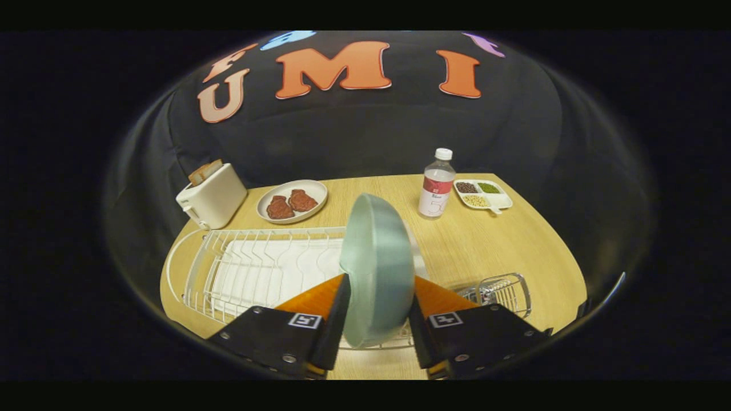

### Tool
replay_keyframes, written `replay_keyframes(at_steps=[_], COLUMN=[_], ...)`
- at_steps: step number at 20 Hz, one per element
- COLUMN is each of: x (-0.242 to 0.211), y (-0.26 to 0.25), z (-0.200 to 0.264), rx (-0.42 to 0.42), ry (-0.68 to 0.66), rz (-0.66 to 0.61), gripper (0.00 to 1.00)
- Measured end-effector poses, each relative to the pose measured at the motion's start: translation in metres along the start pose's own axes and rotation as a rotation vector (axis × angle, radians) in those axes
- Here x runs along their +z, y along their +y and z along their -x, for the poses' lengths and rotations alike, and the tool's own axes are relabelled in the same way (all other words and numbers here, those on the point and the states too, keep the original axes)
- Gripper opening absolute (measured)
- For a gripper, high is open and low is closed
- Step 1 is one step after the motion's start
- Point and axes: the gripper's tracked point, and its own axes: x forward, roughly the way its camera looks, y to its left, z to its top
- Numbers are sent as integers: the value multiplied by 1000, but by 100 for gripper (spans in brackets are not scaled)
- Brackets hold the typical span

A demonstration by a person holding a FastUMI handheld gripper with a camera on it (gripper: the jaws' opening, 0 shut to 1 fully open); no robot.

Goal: Take the plate from the dish rack, then take the spoon from the basket and place it into the plate.

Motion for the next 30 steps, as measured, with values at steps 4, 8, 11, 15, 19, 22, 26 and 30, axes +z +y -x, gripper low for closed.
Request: replay_keyframes(at_steps=[4, 8, 11, 15, 19, 22, 26, 30], x=[0, 7, 12, 21, 42, 37, 15, -14], y=[-13, -22, -24, -26, -15, -9, 0, 2], z=[0, 7, 14, 21, 35, 52, 77, 107], rx=[-88, -168, -210, -279, -274, -267, -211, -166], ry=[22, 0, -13, -37, -99, -105, -87, -75], rz=[-47, -78, -81, -69, -99, -115, -170, -234], gripper=[30, 22, 22, 22, 22, 22, 22, 22])
